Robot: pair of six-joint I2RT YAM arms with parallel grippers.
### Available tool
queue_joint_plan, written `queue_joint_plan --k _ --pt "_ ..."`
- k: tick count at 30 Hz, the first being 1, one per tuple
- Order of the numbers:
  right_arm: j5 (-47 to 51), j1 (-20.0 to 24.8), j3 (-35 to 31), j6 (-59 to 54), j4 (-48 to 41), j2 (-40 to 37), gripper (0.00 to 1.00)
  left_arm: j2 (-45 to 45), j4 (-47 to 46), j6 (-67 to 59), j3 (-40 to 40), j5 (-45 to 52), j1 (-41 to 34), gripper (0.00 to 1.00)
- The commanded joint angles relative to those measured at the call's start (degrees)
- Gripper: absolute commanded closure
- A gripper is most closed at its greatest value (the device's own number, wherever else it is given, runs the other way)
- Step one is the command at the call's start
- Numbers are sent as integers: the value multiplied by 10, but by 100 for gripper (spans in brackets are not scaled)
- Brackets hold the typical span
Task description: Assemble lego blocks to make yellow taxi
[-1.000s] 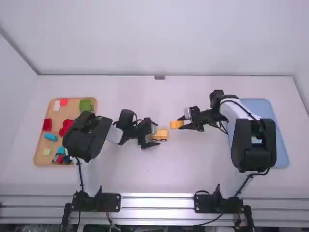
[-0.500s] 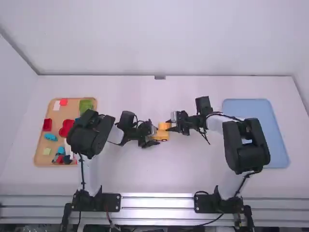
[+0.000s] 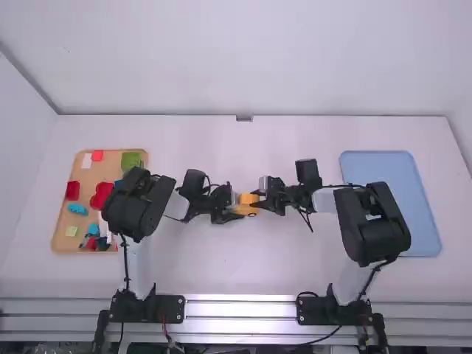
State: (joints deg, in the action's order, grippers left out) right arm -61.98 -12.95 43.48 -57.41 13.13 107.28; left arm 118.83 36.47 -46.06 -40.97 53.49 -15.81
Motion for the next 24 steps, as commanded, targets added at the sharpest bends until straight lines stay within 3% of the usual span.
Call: queue_joint_plan --k 1,3,6,11,15,24 --pt "-2 2 4 17 -21 -5 80 6 -9 2 2 11 -3 60" --pt "-17 -2 2 -20 -59 -2 81 6 -25 -24 2 11 -3 65" --pt "-5 -16 3 -29 -48 7 81 6 -50 -65 1 11 -3 83" --pt "15 -23 17 23 -28 8 81 6 -52 -61 0 11 -3 75" --pt "27 -45 15 -27 -47 24 87 6 -56 -65 1 10 -3 77" --pt "43 -40 16 -42 -42 38 86 6 -68 -65 1 11 -3 77"
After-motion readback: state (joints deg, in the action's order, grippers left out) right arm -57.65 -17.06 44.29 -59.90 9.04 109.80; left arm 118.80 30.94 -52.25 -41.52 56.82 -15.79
